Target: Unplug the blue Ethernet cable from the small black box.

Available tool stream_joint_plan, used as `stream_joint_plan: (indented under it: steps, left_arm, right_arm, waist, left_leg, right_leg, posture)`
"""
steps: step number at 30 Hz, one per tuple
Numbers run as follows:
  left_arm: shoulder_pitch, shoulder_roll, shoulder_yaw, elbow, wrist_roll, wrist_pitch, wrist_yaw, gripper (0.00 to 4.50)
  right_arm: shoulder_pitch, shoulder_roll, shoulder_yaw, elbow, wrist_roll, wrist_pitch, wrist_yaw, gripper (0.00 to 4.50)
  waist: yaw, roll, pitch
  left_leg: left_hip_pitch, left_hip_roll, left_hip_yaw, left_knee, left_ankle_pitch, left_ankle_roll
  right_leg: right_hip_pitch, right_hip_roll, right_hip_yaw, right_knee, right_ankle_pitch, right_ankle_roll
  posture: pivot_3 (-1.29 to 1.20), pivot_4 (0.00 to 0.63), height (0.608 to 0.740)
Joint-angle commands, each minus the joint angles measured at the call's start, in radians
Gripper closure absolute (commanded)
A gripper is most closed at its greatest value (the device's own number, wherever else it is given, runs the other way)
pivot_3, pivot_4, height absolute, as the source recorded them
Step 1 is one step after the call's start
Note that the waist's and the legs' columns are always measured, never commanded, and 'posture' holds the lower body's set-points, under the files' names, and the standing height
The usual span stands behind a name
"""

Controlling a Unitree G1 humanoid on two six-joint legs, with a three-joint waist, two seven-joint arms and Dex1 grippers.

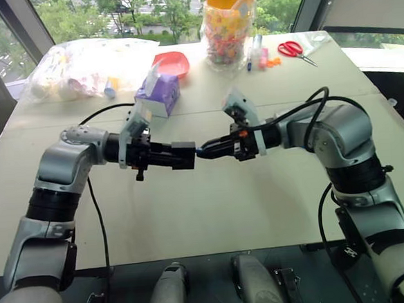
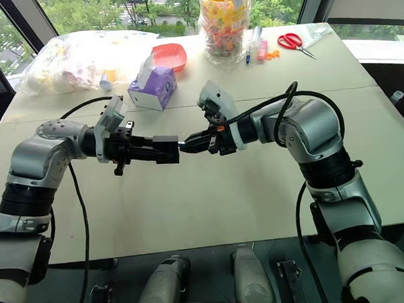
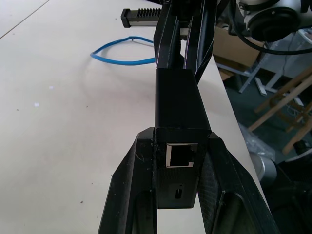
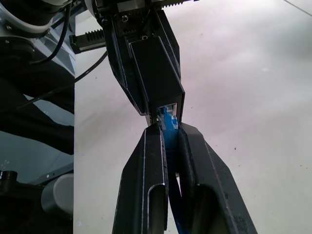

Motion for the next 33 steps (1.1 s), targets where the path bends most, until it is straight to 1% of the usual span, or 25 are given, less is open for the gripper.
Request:
stream_joint_plan:
  steps: [1, 6, 11, 13, 16, 17, 19, 22, 23, 25, 27, 28, 31, 33]
  left_arm:
    - [-0.002, 0.015, 0.008, -0.043, -0.005, -0.009, -0.009, 4.01]
    - [0.002, 0.03, 0.01, -0.045, -0.002, -0.015, -0.02, 4.01]
    - [0.009, 0.046, 0.018, -0.045, 0.005, -0.022, -0.028, 4.01]
    - [0.014, 0.051, 0.02, -0.048, 0.004, -0.024, -0.027, 4.01]
    - [0.03, 0.06, 0.033, -0.057, 0.003, -0.028, -0.017, 4.01]
    - [0.037, 0.058, 0.036, -0.057, 0.009, -0.04, -0.006, 4.01]
    - [0.053, 0.046, 0.033, -0.05, 0.037, -0.087, 0.022, 4.01]
    - [0.068, -0.014, 0.042, -0.023, 0.076, -0.172, 0.118, 4.01]
    - [0.077, -0.041, 0.036, -0.003, 0.119, -0.24, 0.171, 4.01]
    - [0.095, -0.101, 0.035, 0.041, 0.191, -0.366, 0.281, 4.01]
    - [0.109, -0.134, 0.045, 0.053, 0.194, -0.392, 0.319, 4.01]
    - [0.114, -0.15, 0.051, 0.057, 0.192, -0.4, 0.338, 4.01]
    - [0.114, -0.234, 0.053, 0.143, 0.24, -0.498, 0.457, 4.01]
    - [0.111, -0.277, 0.05, 0.202, 0.266, -0.557, 0.5, 4.01]
  right_arm:
    - [-0.032, -0.004, 0.004, 0.002, 0.01, -0.021, 0.005, 4.47]
    - [-0.028, -0.039, 0.044, 0.063, -0.028, -0.054, 0.019, 4.47]
    - [-0.012, -0.113, 0.12, 0.172, -0.105, -0.143, 0.056, 4.47]
    - [-0.012, -0.125, 0.13, 0.212, -0.123, -0.167, 0.067, 4.47]
    - [-0.011, -0.125, 0.11, 0.279, -0.14, -0.194, 0.071, 4.47]
    - [-0.005, -0.111, 0.089, 0.297, -0.164, -0.255, 0.036, 4.47]
    - [-0.011, -0.054, 0.034, 0.355, -0.191, -0.312, -0.061, 4.47]
    - [-0.007, 0.023, -0.009, 0.409, -0.251, -0.412, -0.197, 4.47]
    - [-0.008, 0.049, -0.017, 0.44, -0.287, -0.454, -0.263, 4.47]
    - [-0.015, 0.096, -0.047, 0.491, -0.333, -0.463, -0.389, 4.47]
    - [-0.017, 0.125, -0.081, 0.506, -0.339, -0.435, -0.455, 3.64]
    - [-0.013, 0.133, -0.092, 0.501, -0.344, -0.431, -0.478, 3.35]
    - [0.034, 0.152, -0.131, 0.422, -0.359, -0.408, -0.566, 1.86]
    - [0.074, 0.152, -0.152, 0.342, -0.373, -0.381, -0.616, 0.72]
  waist:
    - [0.0, 0.0, 0.0]
    - [0.0, 0.0, 0.0]
    - [0.003, 0.0, 0.0]
    - [0.002, 0.0, 0.0]
    - [-0.003, 0.0, 0.0]
    - [-0.005, 0.0, 0.0]
    - [-0.009, 0.0, 0.0]
    - [-0.004, 0.0, 0.0]
    - [-0.001, 0.0, 0.0]
    - [0.002, 0.0, 0.0]
    - [0.005, 0.0, 0.0]
    - [0.006, 0.0, 0.0]
    - [0.012, 0.0, 0.0]
    - [0.011, 0.0, 0.0]
  left_leg:
    - [0.0, 0.0, 0.0, 0.0, 0.0, 0.0]
    - [0.0, 0.0, 0.0, 0.0, 0.0, 0.0]
    - [0.0, 0.0, 0.0, 0.0, 0.0, 0.0]
    - [0.0, 0.0, 0.0, 0.0, 0.0, 0.0]
    - [0.0, 0.0, 0.0, 0.0, 0.0, 0.0]
    - [0.0, 0.0, 0.0, 0.0, 0.0, 0.0]
    - [0.0, 0.0, 0.0, 0.0, 0.0, 0.0]
    - [0.0, 0.0, 0.0, 0.0, 0.0, 0.0]
    - [0.0, 0.0, 0.0, 0.0, 0.0, 0.0]
    - [0.0, 0.0, 0.001, 0.0, 0.0, 0.0]
    - [-0.001, 0.0, 0.0, 0.0, 0.0, 0.0]
    - [-0.001, 0.0, 0.0, 0.0, 0.0, 0.0]
    - [-0.002, -0.001, 0.0, 0.0, 0.0, 0.0]
    - [-0.002, -0.001, 0.0, 0.0, 0.0, 0.0]
  right_leg:
    - [0.0, 0.0, 0.0, 0.0, 0.0, 0.0]
    - [0.0, 0.0, 0.0, 0.0, 0.0, 0.0]
    - [0.0, 0.0, 0.0, 0.0, 0.0, 0.0]
    - [0.0, 0.0, 0.0, 0.0, 0.0, 0.0]
    - [0.0, 0.0, 0.0, 0.0, 0.0, 0.0]
    - [-0.001, 0.0, 0.0, 0.0, 0.0, 0.0]
    - [-0.001, 0.0, 0.0, 0.0, 0.0, 0.0]
    - [-0.001, 0.0, 0.0, 0.0, 0.0, 0.0]
    - [-0.001, 0.0, 0.0, 0.0, 0.0, 0.0]
    - [0.0, 0.0, 0.0, 0.0, 0.0, 0.0]
    - [-0.001, 0.0, 0.001, 0.0, 0.001, 0.0]
    - [-0.002, -0.001, 0.001, 0.001, 0.001, -0.001]
    - [-0.002, -0.001, 0.001, 0.0, 0.001, -0.001]
    - [-0.002, -0.001, 0.0, 0.0, 0.001, -0.001]
  posture:
    - [0.0, 0.15, 0.74]
    - [0.0, 0.15, 0.74]
    - [0.0, 0.15, 0.74]
    - [0.0, 0.15, 0.74]
    - [0.0, 0.15, 0.74]
    - [0.0, 0.15, 0.74]
    - [0.0, 0.15, 0.74]
    - [0.0, 0.15, 0.74]
    - [0.0, 0.15, 0.74]
    - [0.0, 0.15, 0.74]
    - [0.0, 0.15, 0.74]
    - [0.0, 0.15, 0.74]
    - [0.0, 0.15, 0.74]
    - [0.0, 0.15, 0.74]
